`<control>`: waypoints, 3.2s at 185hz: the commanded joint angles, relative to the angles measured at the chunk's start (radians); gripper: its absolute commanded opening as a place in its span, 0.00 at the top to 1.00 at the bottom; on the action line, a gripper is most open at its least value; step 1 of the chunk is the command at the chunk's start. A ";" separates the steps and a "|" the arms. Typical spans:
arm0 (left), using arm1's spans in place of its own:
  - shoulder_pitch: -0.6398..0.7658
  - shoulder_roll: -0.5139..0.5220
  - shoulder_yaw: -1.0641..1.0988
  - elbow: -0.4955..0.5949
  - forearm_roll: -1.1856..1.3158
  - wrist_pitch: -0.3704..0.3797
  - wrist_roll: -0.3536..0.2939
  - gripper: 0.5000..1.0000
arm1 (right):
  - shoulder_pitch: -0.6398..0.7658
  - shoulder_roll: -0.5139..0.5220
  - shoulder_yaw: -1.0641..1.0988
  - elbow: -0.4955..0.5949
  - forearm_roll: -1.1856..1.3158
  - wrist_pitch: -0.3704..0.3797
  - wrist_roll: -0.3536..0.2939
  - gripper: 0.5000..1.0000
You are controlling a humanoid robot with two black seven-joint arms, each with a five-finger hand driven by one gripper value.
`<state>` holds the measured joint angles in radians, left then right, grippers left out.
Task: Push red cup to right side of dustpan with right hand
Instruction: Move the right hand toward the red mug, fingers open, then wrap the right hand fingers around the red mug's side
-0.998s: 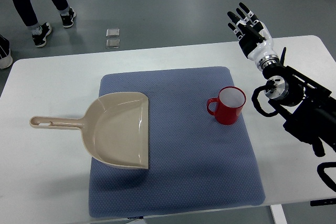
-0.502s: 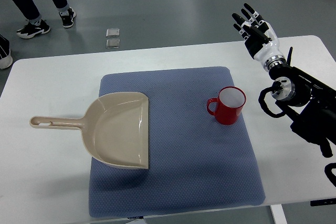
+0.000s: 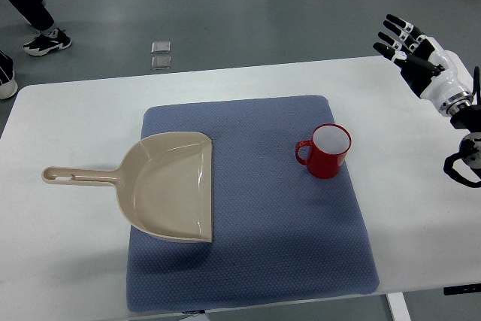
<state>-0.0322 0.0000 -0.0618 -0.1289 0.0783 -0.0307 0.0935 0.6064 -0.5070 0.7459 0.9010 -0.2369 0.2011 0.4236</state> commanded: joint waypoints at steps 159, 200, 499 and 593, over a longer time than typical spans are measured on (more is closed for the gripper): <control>0.000 0.000 -0.001 0.000 0.000 0.000 0.000 0.00 | -0.200 -0.021 0.012 0.121 -0.476 0.063 0.187 0.14; 0.000 0.000 -0.001 0.000 0.000 0.000 0.000 0.00 | -0.224 0.018 0.012 0.119 -0.486 0.052 0.187 0.14; 0.000 0.000 0.000 0.000 0.000 0.000 0.000 0.00 | -0.287 0.130 0.052 0.121 -0.562 -0.002 0.187 0.14; 0.000 0.000 -0.001 0.000 0.000 0.000 0.000 0.00 | -0.301 0.145 0.052 0.119 -0.633 -0.042 0.187 0.14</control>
<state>-0.0322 0.0000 -0.0618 -0.1288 0.0782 -0.0308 0.0936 0.3041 -0.3594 0.7977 1.0206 -0.8516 0.1719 0.6109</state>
